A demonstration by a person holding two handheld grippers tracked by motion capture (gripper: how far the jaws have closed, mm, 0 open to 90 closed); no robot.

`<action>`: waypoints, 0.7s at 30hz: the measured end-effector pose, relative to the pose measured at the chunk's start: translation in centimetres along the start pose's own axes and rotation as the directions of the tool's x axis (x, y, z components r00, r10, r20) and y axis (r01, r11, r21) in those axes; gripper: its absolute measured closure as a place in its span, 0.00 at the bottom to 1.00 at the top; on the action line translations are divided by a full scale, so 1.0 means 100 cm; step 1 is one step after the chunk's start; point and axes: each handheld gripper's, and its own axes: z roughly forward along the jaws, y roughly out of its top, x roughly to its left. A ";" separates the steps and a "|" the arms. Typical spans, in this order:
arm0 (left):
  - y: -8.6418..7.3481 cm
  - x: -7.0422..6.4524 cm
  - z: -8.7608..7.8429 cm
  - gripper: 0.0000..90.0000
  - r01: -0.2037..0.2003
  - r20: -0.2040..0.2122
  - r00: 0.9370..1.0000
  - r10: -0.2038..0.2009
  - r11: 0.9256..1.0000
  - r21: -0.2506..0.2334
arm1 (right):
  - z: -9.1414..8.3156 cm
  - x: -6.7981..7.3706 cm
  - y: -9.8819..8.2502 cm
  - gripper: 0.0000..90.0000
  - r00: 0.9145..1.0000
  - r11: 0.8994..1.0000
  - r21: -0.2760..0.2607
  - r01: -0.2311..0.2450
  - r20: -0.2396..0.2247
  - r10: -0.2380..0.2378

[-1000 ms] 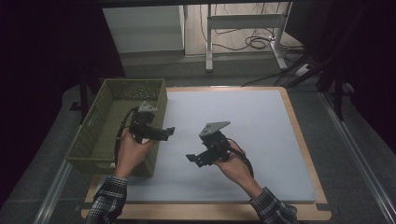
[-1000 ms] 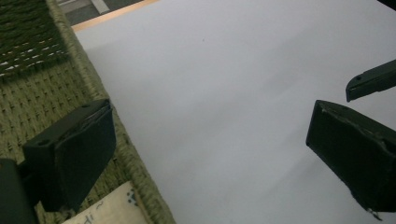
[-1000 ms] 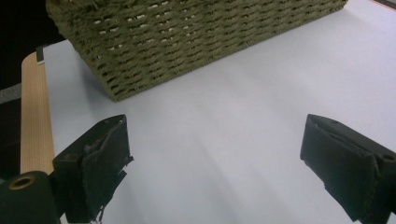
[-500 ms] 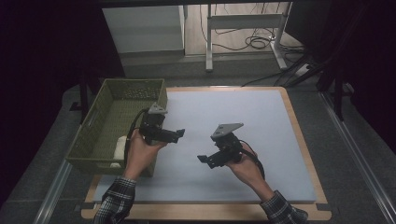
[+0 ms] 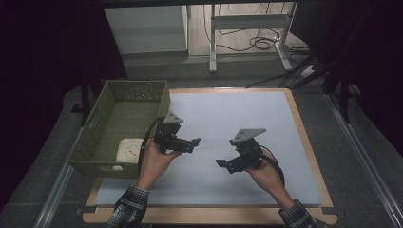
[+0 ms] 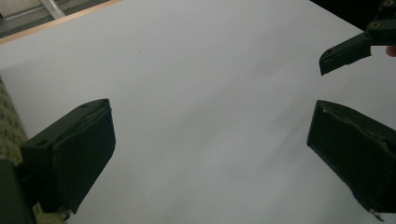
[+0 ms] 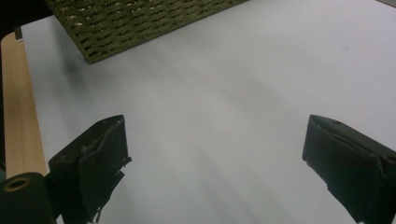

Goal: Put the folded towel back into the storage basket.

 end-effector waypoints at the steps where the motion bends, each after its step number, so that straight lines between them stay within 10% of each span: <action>1: -0.001 -0.002 0.001 0.02 -0.004 0.004 1.000 0.004 1.000 -0.002 | -0.001 -0.001 -0.002 0.08 1.000 1.000 0.003 -0.003 0.002 0.003; 21: -0.030 -0.036 0.017 0.02 -0.052 0.035 0.998 0.052 0.999 0.001 | -0.028 -0.018 -0.040 0.08 0.998 0.999 0.019 -0.044 0.048 0.043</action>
